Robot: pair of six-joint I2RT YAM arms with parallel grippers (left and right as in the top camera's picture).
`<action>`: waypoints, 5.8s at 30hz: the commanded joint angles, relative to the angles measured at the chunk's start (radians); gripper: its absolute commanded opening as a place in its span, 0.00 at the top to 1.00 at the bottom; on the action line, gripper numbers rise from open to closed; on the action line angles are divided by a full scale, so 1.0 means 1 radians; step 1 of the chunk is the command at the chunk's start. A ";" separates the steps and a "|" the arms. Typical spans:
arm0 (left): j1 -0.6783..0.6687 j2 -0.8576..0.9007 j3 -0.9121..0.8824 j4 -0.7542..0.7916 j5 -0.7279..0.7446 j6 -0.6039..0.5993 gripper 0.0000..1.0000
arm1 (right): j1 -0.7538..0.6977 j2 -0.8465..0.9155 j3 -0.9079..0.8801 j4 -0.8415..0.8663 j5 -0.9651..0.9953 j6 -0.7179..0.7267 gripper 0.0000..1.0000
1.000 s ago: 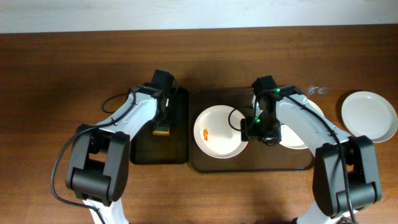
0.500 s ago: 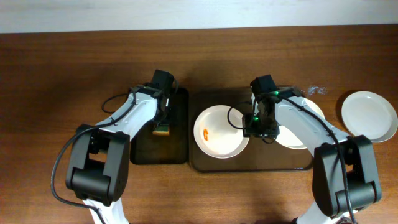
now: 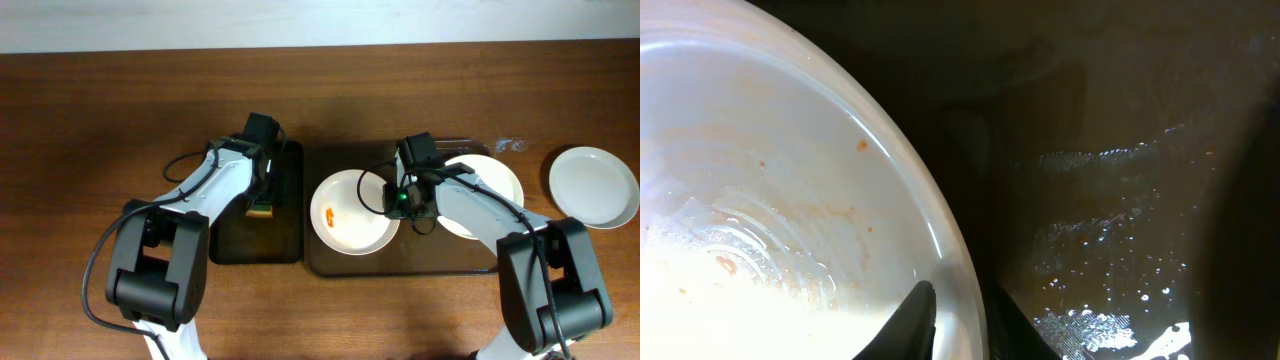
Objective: Clean dirty plates on tray and stack at the side
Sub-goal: 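Grip the rim of the next sauce-stained plate with the right gripper, then dip the sponge into the small black tray with the left gripper, then move the sponge onto the held plate and scrub with the left gripper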
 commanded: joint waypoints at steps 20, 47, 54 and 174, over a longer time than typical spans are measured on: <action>0.006 0.011 0.000 -0.005 0.006 0.002 1.00 | -0.066 -0.013 0.022 -0.117 0.009 0.003 0.96; 0.025 0.050 0.138 -0.240 -0.002 0.009 0.30 | -0.066 -0.013 0.022 -0.114 0.009 0.000 0.95; 0.028 0.050 0.161 -0.242 -0.005 0.018 0.05 | -0.066 -0.013 0.022 -0.116 0.009 0.000 0.95; -0.334 -0.004 0.259 0.112 -0.154 0.096 1.00 | -0.274 -0.012 -0.033 -0.150 -0.346 -0.183 0.96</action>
